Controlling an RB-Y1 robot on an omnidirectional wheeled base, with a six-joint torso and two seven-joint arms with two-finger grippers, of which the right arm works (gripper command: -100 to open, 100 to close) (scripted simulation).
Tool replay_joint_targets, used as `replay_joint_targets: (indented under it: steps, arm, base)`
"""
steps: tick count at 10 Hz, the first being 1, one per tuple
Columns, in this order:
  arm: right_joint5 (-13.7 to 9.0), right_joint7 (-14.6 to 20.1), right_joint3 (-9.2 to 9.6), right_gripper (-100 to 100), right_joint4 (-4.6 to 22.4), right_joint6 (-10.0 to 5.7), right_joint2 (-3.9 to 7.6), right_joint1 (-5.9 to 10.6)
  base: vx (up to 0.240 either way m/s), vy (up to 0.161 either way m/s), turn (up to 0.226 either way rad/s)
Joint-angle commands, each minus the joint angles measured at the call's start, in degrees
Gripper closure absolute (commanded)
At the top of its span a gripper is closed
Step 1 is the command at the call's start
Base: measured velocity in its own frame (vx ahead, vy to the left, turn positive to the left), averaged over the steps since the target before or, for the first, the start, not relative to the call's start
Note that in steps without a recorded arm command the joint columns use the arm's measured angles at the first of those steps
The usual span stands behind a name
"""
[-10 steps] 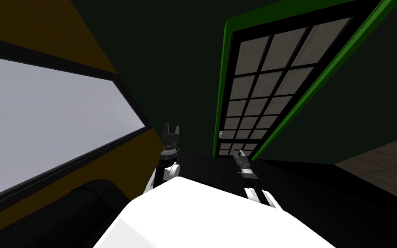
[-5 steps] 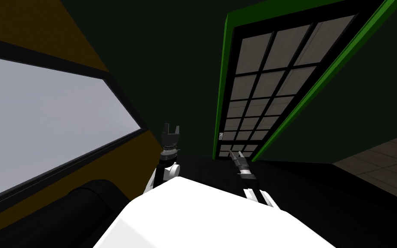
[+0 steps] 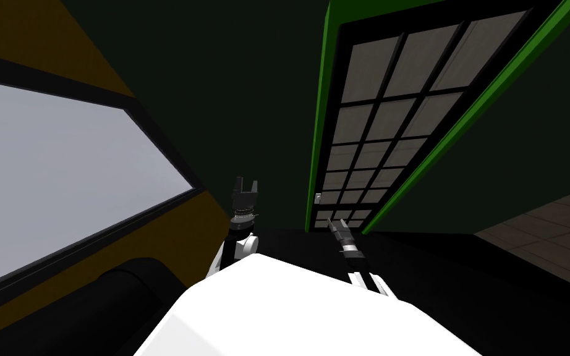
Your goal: Pull the door open
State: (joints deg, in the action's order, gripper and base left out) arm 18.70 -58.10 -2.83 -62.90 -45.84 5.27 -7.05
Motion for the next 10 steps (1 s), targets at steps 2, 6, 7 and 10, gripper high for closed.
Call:
replay_joint_targets:
  steps: [2, 6, 7, 10]
  arm:
    - [1.0, -2.5, -0.01, -100, 3.1, -0.51, -0.28, 0.93]
    - [1.9, -4.8, -0.05, -100, 6.2, -1.05, -0.63, 1.92]
    - [2.3, -5.9, -0.07, -100, 7.7, -1.32, -0.81, 2.41]
    - [3.6, -9.2, -0.13, -100, 12.1, -2.09, -1.45, 3.82]
  base:
    - [0.115, 0.036, -0.062]
    - [0.102, 0.023, -0.036]
    - [0.111, 0.014, -0.068]
    - [0.168, 0.019, -0.077]
